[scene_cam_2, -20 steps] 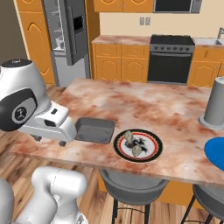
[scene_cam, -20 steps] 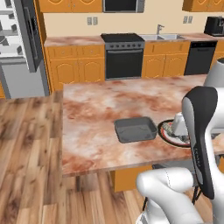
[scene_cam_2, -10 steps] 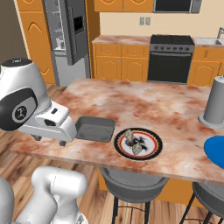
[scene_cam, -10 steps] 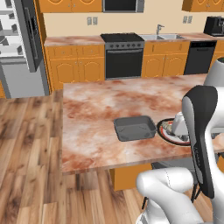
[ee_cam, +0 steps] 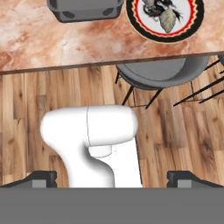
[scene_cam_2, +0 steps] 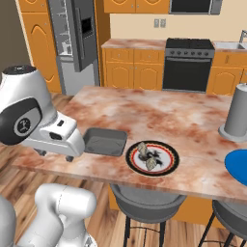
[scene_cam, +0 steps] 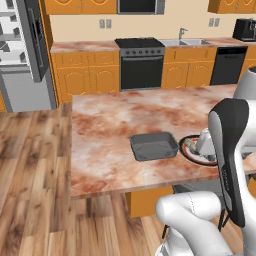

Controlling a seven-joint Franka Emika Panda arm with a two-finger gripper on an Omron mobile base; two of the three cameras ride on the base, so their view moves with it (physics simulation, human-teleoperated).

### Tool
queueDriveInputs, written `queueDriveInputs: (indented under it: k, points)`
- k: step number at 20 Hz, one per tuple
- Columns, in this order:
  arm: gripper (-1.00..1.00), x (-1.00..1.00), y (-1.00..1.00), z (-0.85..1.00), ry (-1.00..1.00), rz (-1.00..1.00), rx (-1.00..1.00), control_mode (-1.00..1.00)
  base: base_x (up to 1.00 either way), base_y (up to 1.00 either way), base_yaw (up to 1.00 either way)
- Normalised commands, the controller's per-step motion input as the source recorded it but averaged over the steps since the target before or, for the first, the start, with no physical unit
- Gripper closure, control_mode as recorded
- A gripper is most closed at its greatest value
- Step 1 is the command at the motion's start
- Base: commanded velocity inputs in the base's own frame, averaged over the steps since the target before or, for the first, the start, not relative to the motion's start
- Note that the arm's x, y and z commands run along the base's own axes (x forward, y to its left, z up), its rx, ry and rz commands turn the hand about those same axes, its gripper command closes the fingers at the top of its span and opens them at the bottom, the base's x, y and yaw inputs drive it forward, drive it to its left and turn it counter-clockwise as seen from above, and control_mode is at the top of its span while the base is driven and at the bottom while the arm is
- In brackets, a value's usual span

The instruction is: Place two dumplings into each of the tupperware containers and then place the containers in the fridge.

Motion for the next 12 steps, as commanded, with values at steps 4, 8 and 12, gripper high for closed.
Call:
queueDriveInputs:
  k: [4,8,12]
  points:
    - [-1.0,0.76,-0.92,-0.59,0.0,-0.01,0.08,-1.0,0.0,0.0,0.0]
    - [-1.0,0.99,-1.0,-0.7,0.0,-0.04,0.11,-1.0,0.0,0.0,0.0]
    - [-1.0,1.0,-1.0,-0.68,0.0,-0.02,0.1,-1.0,0.0,0.0,0.0]
